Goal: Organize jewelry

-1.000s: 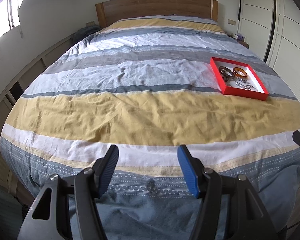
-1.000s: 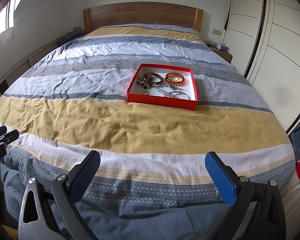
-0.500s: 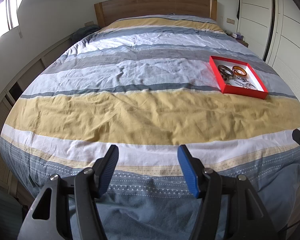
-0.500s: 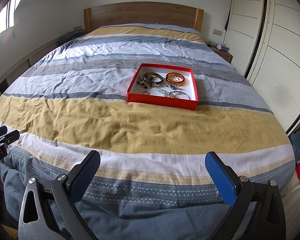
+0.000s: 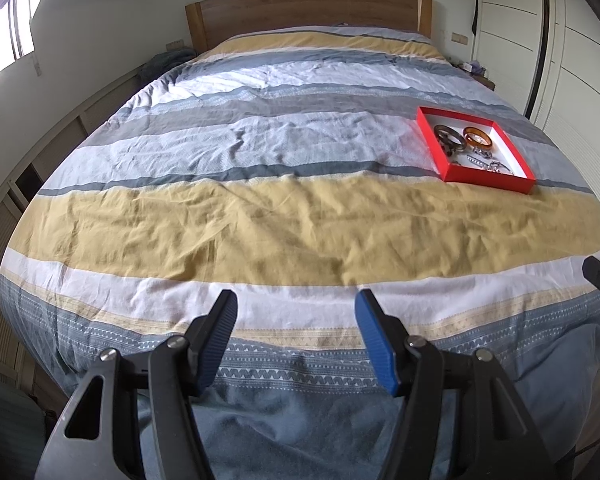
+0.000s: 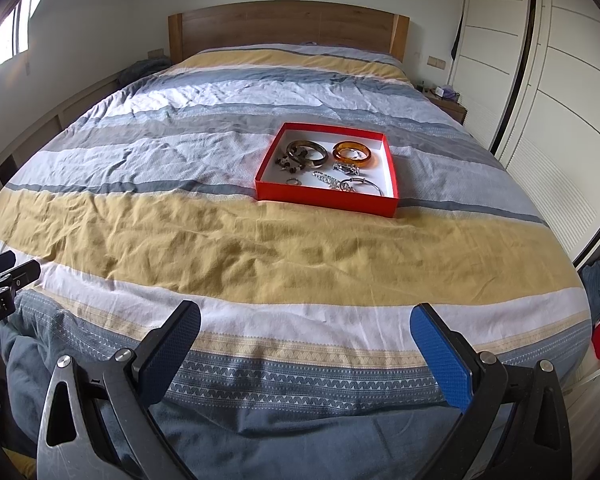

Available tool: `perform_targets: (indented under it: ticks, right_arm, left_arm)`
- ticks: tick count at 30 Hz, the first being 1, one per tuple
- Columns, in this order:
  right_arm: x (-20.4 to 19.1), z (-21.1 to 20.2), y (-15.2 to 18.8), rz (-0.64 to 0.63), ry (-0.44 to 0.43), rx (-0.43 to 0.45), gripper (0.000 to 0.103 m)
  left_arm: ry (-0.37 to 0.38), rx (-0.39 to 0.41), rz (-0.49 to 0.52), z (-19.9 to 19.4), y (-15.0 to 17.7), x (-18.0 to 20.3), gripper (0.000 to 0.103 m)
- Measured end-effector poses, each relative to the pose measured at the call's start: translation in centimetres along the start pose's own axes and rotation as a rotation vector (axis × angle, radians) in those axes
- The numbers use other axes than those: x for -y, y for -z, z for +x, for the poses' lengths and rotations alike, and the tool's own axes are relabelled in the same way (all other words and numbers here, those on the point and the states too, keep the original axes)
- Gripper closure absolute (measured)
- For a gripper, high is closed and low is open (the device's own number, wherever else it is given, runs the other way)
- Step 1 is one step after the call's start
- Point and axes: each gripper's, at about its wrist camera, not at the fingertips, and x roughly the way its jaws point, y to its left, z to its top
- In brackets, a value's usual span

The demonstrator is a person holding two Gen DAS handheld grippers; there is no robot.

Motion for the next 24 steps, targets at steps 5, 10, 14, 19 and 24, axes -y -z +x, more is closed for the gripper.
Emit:
perform_targets:
  ticks: [5, 10, 14, 19, 24]
  right_arm:
    - [0.05, 0.08, 0.02, 0.000, 0.000, 0.000, 0.000]
    - [0.07, 0.08, 0.02, -0.001, 0.000, -0.001, 0.000]
    - [0.08, 0.06, -0.01, -0.001, 0.000, -0.001, 0.000]
    - [0.08, 0.07, 0.01, -0.001, -0.001, -0.001, 0.000]
    - [0.07, 0.05, -0.01, -0.001, -0.001, -0.001, 0.000]
  left_arm:
    - [-0.001, -0.001, 0.000, 0.05, -0.08, -0.13, 0.044]
    - [0.001, -0.002, 0.001, 0.07, -0.17, -0.23, 0.044]
    - [0.002, -0.001, 0.002, -0.01, 0.07, -0.05, 0.044]
    - [0.002, -0.003, 0.001, 0.09, -0.19, -0.18, 0.044]
    - [0.004, -0.007, 0.002, 0.10, 0.05, -0.11, 0.044]
